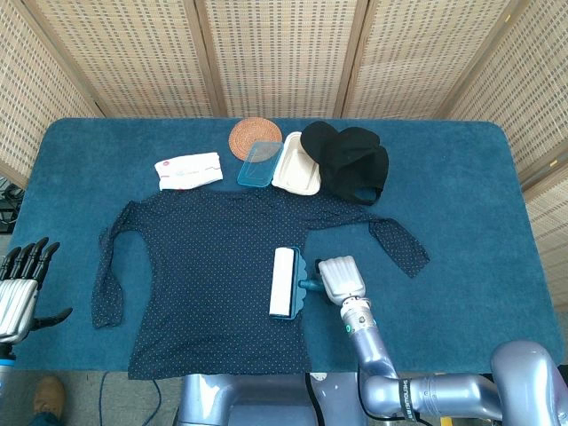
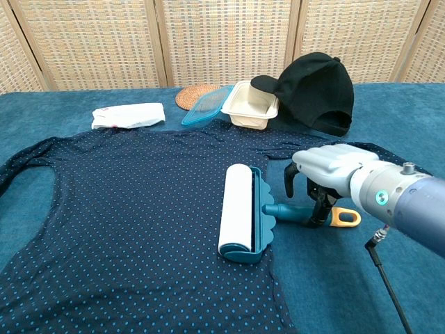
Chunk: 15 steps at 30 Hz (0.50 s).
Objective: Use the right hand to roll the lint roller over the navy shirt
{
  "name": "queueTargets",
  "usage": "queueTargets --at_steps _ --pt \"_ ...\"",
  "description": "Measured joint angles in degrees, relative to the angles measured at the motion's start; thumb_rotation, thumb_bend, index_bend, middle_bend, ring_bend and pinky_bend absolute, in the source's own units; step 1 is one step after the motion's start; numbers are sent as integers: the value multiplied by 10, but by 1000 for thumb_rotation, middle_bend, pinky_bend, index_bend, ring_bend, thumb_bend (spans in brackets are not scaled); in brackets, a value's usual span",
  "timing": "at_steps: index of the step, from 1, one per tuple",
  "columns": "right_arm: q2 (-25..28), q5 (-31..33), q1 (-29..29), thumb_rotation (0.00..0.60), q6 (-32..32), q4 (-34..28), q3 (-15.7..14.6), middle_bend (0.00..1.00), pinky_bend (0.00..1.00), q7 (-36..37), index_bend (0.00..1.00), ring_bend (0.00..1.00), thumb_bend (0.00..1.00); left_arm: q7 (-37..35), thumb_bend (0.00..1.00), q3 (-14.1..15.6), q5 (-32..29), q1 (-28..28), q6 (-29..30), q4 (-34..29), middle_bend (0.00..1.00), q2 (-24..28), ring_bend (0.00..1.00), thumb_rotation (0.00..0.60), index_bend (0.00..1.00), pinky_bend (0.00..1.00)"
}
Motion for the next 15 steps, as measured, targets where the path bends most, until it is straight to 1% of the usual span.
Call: queueTargets --at_steps 3,5,7,9,11,13,15 --pt "-8 -5 0 600 -2 13 -5 1000 1000 -1 448 1000 389 -1 0 0 0 0 -1 0 0 0 0 600 0 0" --pt "-13 -11 0 600 -3 22 -8 1000 1000 0 470 1000 415 -1 0 1 -1 -1 -2 0 0 0 0 600 0 0" --pt "-17 -16 -1 600 -4 28 -10 1000 1000 1 507 1000 485 -1 0 1 -1 -1 -2 0 0 0 0 600 0 0" --pt "-19 -22 -2 600 -5 34 -12 1000 1000 3 562 1000 595 -2 0 1 -1 -1 -3 0 0 0 0 600 0 0" --pt "-20 -31 -4 600 -5 38 -13 1000 1000 9 627 1000 729 -3 0 1 -2 -2 -3 0 0 0 0 600 0 0" --pt "-20 -43 -6 600 -5 40 -14 1000 1000 16 675 1000 800 -3 0 1 -2 -2 -3 0 0 1 0 600 0 0" --pt "-17 -57 -9 600 -5 40 -15 1000 1000 22 709 1000 840 -2 0 2 -1 -2 -4 0 0 1 0 600 0 0"
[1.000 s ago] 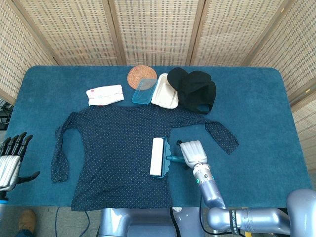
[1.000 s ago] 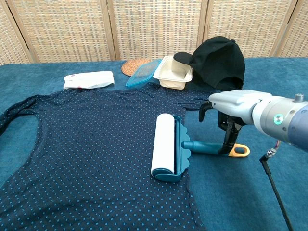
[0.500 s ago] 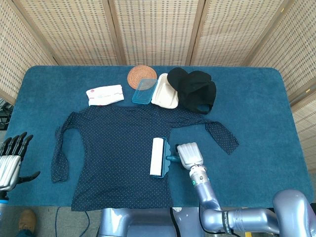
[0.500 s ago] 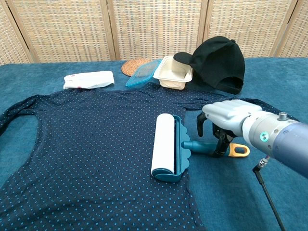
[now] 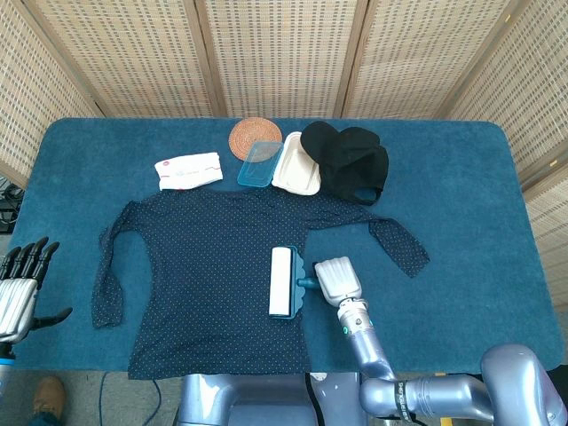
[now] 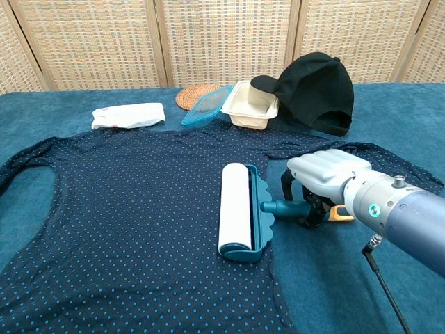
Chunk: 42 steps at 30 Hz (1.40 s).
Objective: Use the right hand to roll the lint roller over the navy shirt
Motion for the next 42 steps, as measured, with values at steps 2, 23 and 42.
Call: queueTargets --at_steps 2,23,42 --pt "6 -12 -2 600 1 -5 0 1000 1000 4 723 1000 861 1 0 0 1 0 0 -1 0 0 0 600 0 0" --pt "-10 182 163 600 23 -59 146 1000 1000 -234 754 1000 919 -10 0 -1 -9 -8 -15 6 0 1 0 600 0 0" --pt "-146 310 328 600 9 116 193 1000 1000 -325 763 1000 933 -17 0 -5 -36 -18 -40 18 0 -1 0 600 0 0"
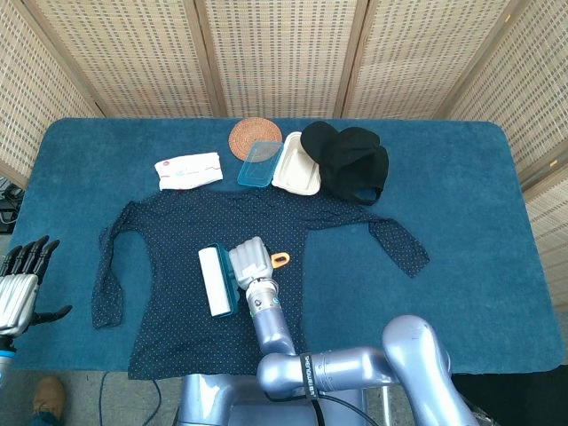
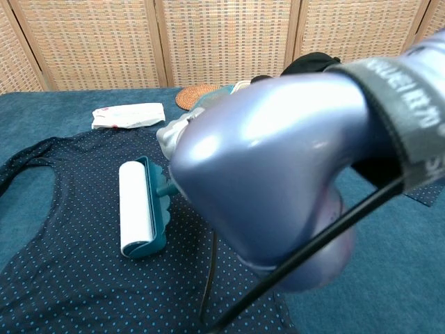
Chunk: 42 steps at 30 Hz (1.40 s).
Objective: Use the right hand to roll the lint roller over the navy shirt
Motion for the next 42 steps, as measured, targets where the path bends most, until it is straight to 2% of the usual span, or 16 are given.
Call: queueTargets --at_steps 7,17,20,28,42 --pt "2 -11 -4 600 -2 25 -36 1000 1000 -7 768 1000 933 1 0 -1 -8 -3 -6 5 0 -3 0 600 0 0" --pt "84 -45 -53 600 7 6 -98 1000 1000 -16 769 1000 933 6 0 -2 -14 -8 -12 5 0 -6 0 600 0 0" --pt "106 -48 -67 600 6 -5 -109 1000 1000 -17 769 1000 933 9 0 -2 -14 -9 -14 5 0 -7 0 600 0 0" --pt "105 -52 -67 600 0 -16 -109 1000 1000 -16 770 1000 932 11 0 -2 -17 -11 -16 4 0 -8 0 600 0 0" --pt "21 -52 -29 600 -10 7 -92 1000 1000 -25 770 1000 932 8 0 -2 -26 -13 -21 8 0 -8 0 600 0 0"
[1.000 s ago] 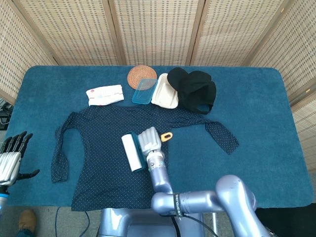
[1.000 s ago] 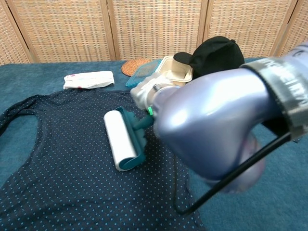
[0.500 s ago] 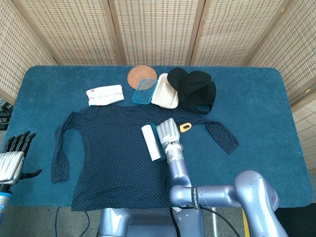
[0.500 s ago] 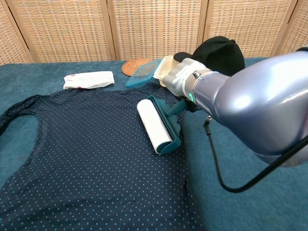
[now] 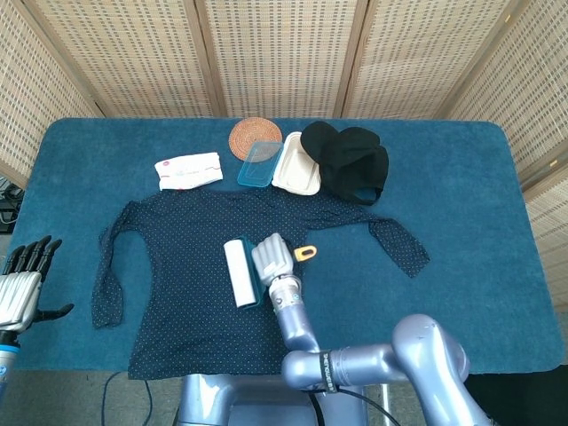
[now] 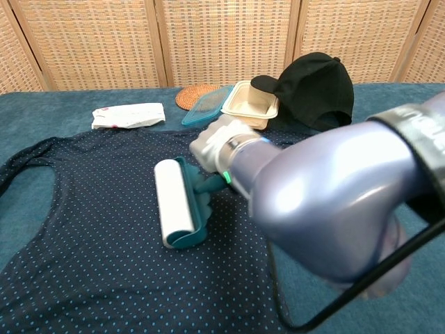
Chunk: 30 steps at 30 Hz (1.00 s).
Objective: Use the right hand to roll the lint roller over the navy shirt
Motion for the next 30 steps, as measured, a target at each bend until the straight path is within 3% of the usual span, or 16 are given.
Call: queueTargets --at_steps 9,15,22,30 --pt "-53 -12 28 600 -5 15 23 1000 1000 4 769 1000 932 5 0 1 -4 -2 -4 2 0 -3 0 600 0 0" --pt "-64 -17 28 600 -7 26 21 1000 1000 6 767 1000 932 7 0 3 -7 -4 -11 6 0 -7 0 600 0 0" --pt "-13 -41 3 600 5 6 -14 1000 1000 1 767 1000 932 6 0 3 -9 -5 -12 7 0 -7 0 600 0 0" --pt "85 -69 -45 600 12 -49 -74 1000 1000 0 766 1000 932 16 0 3 -12 -9 -16 8 0 -12 0 600 0 0"
